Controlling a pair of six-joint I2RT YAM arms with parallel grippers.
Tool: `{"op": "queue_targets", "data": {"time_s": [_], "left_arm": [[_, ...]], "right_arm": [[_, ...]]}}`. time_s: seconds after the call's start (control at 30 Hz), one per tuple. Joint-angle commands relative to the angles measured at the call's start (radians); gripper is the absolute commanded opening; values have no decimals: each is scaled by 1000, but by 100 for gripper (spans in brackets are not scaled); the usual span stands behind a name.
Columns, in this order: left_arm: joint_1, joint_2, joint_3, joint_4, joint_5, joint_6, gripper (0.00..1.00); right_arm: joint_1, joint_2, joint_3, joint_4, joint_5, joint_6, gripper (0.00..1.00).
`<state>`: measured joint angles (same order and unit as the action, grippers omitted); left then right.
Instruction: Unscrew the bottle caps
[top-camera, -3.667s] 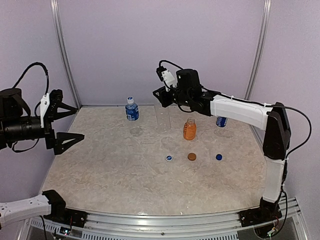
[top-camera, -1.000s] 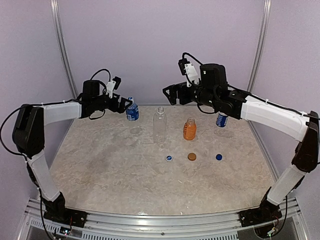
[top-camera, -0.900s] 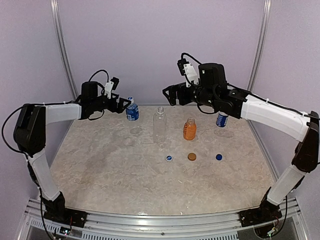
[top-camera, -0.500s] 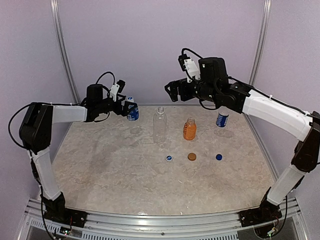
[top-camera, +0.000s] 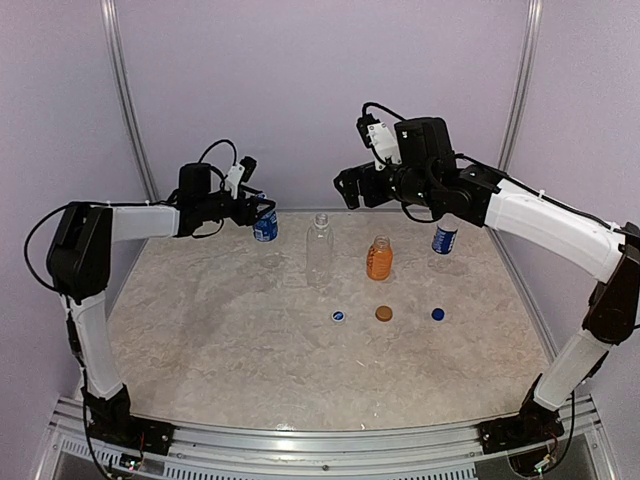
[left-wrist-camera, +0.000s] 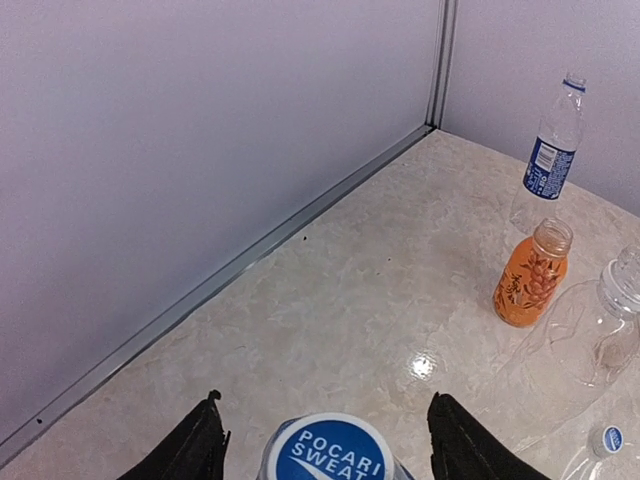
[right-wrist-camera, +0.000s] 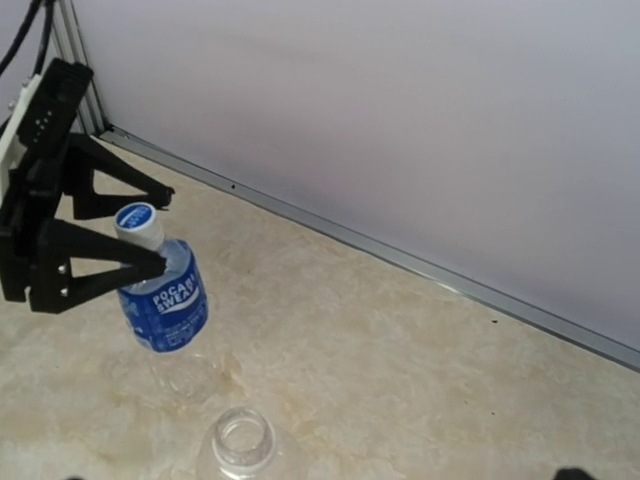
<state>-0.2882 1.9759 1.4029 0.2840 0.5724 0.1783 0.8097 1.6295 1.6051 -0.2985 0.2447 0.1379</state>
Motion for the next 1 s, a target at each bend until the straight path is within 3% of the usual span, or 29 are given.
{"op": "queue_targets", "data": {"time_s": [0.0,0.27,0.3,0.43,0.57,0.73,0.97], "left_arm": [[10,24,31,-53,40,20,58],[47,-39,45,-154,52,42,3],[55,-64,52,-183,46,48,0],[83,-181,78,-380,29,134,0],[85,-376,107,-702,36,243,0],[65,-569,270,-1147,70,195,0],[-70,-765,457,-1537,69,143,0]], "right_arm": [[8,-16,-8,-37,16,-11,99],[8,-27,-3,-44,-1,-6,99],[9,-33,-5,-42,-10,-6,99],[18,-62,-24,-28,-27,-17,99],[57,-75,-16,-24,-89,-75,99],[177,-41,41,8,-137,-189,99],[359,102,174,189,-241,-230,99]]}}
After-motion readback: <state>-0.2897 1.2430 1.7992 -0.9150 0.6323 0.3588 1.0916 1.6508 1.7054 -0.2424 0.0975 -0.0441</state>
